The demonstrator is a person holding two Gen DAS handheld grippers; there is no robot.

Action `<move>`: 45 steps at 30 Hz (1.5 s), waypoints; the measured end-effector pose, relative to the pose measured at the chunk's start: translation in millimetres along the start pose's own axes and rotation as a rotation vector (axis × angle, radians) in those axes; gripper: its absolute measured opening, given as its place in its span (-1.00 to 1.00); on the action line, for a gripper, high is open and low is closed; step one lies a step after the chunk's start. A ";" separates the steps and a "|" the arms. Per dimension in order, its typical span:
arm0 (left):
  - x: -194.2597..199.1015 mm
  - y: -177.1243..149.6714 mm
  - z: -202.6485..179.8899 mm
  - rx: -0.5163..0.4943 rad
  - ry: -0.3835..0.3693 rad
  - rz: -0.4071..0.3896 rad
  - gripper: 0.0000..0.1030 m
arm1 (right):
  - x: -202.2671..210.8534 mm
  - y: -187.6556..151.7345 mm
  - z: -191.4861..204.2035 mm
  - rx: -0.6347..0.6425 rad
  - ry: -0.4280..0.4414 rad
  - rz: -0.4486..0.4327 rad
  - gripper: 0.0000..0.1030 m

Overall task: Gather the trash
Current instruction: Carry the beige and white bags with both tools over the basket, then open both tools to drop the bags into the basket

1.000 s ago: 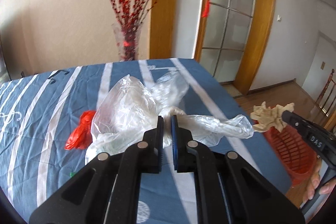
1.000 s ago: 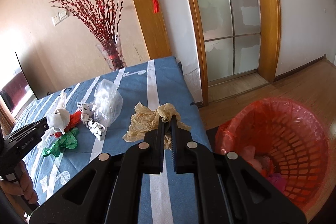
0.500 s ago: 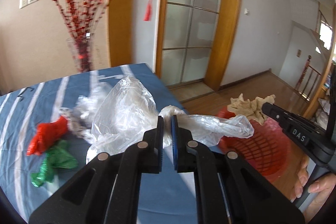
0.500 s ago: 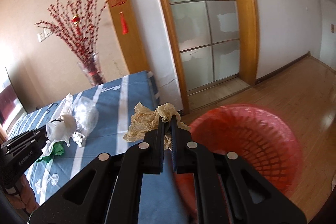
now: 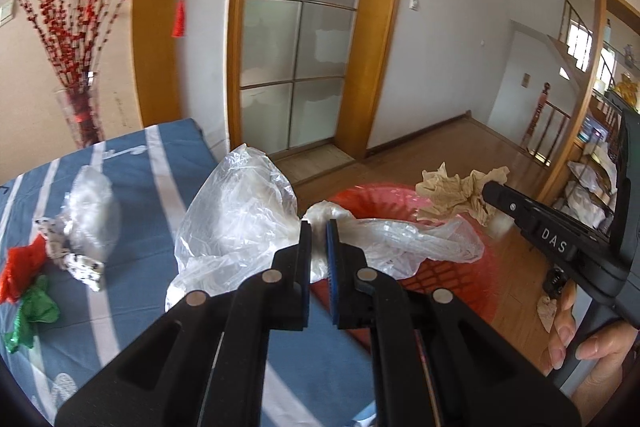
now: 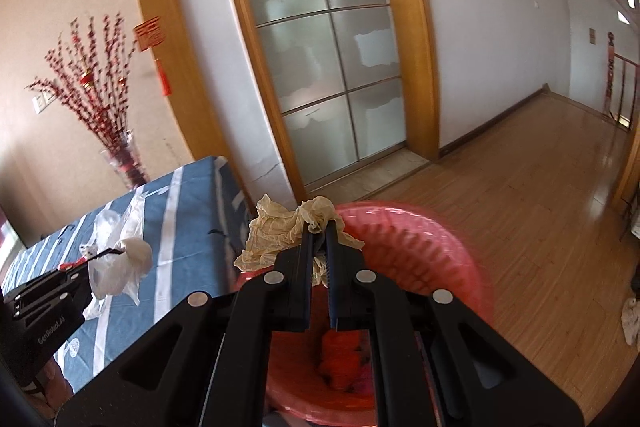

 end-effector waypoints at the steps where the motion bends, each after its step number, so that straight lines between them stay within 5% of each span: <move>1: -3.2 -0.5 -3.8 -0.003 -0.004 0.004 -0.83 | 0.0 -1.3 -4.0 -0.006 -0.006 0.000 -0.87; 18: -62.8 -9.8 -70.7 -0.047 -0.114 0.087 -0.82 | -5.1 -0.6 -65.8 -0.106 -0.053 0.019 -0.87; 22: -76.3 -15.1 -70.7 -0.024 -0.114 0.124 -0.65 | -15.3 -3.6 -69.8 -0.123 -0.045 0.054 -0.84; 25: -82.5 -19.4 -65.0 -0.004 -0.094 0.140 -0.49 | -21.2 -6.7 -71.9 -0.128 -0.041 0.080 -0.71; 29: -85.6 -24.4 -54.5 0.011 -0.080 0.156 -0.36 | -23.5 -12.5 -71.4 -0.117 -0.054 0.086 -0.24; 45: -31.6 -34.4 14.5 0.011 0.108 0.063 -0.03 | -19.0 -11.2 -38.5 -0.023 -0.061 0.056 -0.23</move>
Point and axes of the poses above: each gripper's, at about its wrist camera, not at the fingertips, and x roughly against the way its jaws point, z to its left, y to its top, the point moved 3 cm from there along -x, roughly the way its jaws point, and after that the axes turned 3 degrees about -y, right-handed, at the moved point
